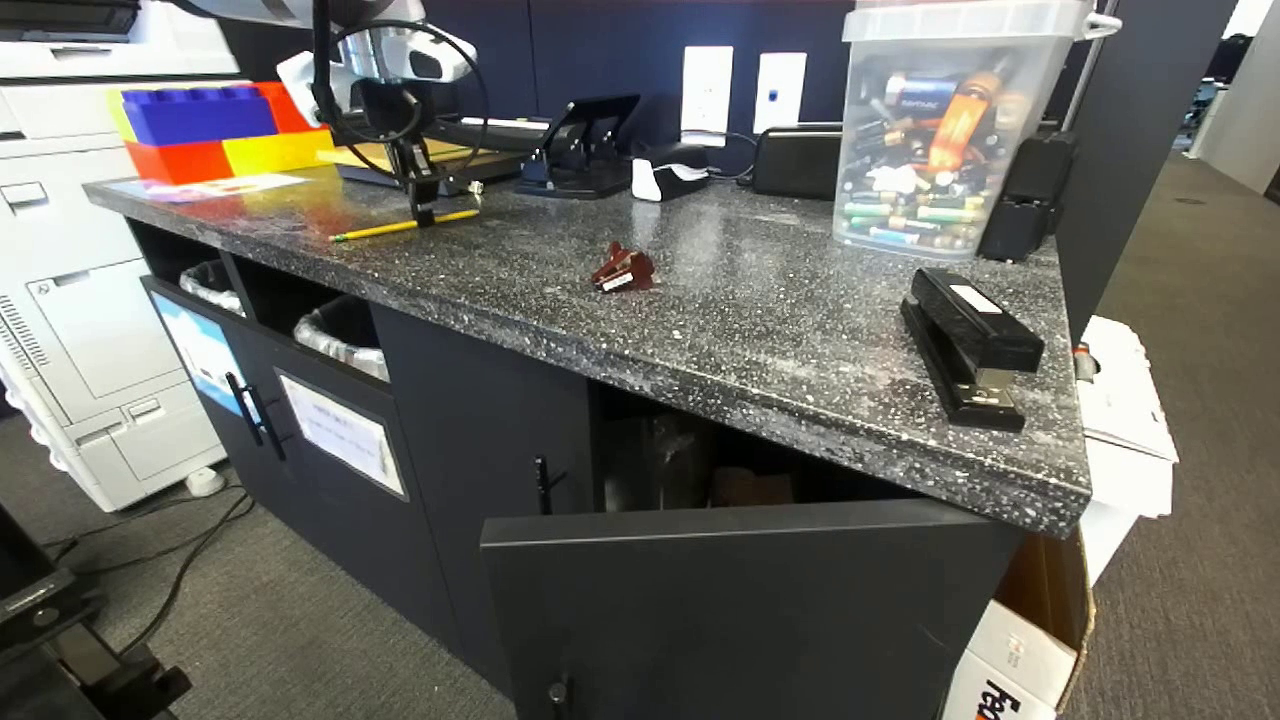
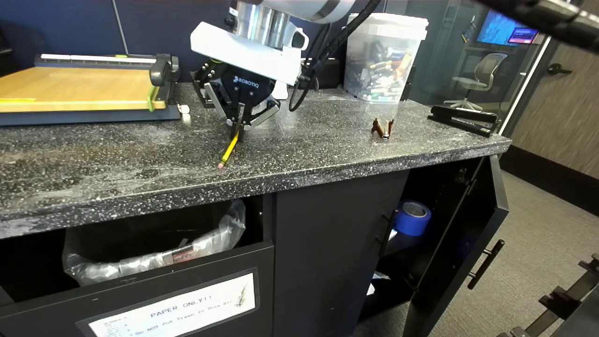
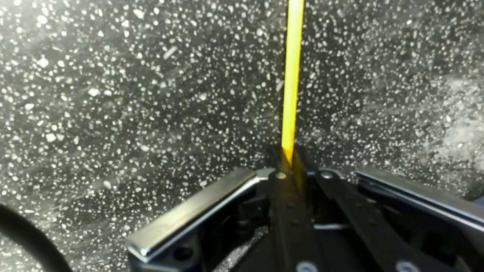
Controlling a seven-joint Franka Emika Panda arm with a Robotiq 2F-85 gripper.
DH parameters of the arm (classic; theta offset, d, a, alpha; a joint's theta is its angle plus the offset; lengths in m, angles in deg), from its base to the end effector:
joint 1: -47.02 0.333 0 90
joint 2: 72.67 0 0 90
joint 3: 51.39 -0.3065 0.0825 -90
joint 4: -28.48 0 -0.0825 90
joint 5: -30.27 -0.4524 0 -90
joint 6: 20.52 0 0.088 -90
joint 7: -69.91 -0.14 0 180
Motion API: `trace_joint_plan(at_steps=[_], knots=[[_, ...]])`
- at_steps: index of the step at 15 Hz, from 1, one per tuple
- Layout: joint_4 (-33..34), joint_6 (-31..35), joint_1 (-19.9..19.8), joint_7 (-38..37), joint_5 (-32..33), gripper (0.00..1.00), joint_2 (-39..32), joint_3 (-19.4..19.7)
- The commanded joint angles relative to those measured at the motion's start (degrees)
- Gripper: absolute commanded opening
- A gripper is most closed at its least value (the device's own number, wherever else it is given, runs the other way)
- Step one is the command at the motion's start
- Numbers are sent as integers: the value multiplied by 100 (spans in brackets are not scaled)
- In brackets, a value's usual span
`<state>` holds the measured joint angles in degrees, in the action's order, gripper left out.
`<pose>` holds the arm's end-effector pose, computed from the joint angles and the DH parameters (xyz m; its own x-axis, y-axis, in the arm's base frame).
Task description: Move the pencil to the left
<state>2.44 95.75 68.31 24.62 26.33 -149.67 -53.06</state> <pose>0.8274 0.3396 0.1842 0.8968 -0.4328 0.0920 -0.4041 -0.8858 -0.2283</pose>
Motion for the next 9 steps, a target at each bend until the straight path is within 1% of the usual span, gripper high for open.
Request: trace_joint_plan(at_steps=[1, 2, 3, 4, 5, 6, 9], knots=[[115, 350, -87, -405, -101, 2, -157, -75], [107, 384, -89, -489, -82, 6, -159, -62], [96, 404, -93, -558, -68, 34, -158, -53], [85, 376, -92, -610, -57, 36, -138, -51], [75, 347, -89, -654, -58, 41, -113, -58], [69, 329, -79, -710, -52, 47, -81, -56], [-24, 225, -69, -856, -46, 70, 61, -57]])
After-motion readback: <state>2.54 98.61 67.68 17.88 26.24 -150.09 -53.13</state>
